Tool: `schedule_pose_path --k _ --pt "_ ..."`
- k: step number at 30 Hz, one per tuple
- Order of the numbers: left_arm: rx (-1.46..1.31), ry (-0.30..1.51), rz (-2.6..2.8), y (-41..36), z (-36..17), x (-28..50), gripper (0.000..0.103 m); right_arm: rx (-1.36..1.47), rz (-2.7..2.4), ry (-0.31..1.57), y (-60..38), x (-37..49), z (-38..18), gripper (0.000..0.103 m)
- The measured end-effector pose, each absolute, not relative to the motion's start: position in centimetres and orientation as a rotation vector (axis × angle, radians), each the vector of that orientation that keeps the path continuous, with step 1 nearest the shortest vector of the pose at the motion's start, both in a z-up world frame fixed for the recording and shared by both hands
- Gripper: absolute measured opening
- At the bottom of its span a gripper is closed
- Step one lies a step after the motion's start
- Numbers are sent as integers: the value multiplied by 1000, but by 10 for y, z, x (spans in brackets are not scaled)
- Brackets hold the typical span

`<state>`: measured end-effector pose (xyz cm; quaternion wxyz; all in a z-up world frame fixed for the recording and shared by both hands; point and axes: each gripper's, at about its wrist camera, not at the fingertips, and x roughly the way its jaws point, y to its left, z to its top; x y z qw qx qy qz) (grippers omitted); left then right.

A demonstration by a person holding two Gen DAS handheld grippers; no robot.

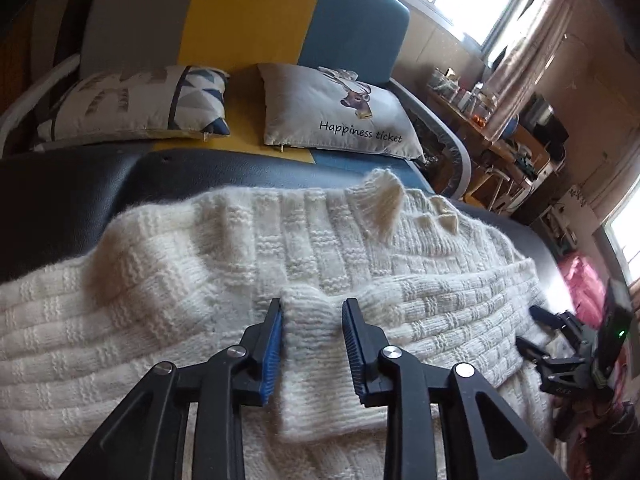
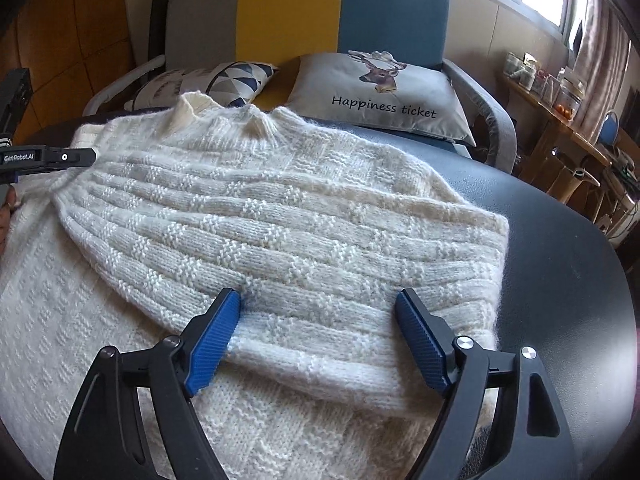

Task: Fold clothes

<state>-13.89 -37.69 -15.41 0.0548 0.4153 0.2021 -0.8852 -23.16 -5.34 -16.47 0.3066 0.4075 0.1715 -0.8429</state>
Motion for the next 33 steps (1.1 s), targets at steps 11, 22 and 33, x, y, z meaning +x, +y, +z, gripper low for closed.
schedule_pose_path --k 11,22,33 --pt "1304 566 -2680 -377 -158 -139 25 1118 -2216 411 -65 -253 -149 83" --pt "1175 504 -2684 -369 -153 -126 23 1121 -2265 368 -76 -257 -177 103" --pt "1112 350 -2702 -365 -137 -114 6 1124 -2274 364 -83 -257 -156 103"
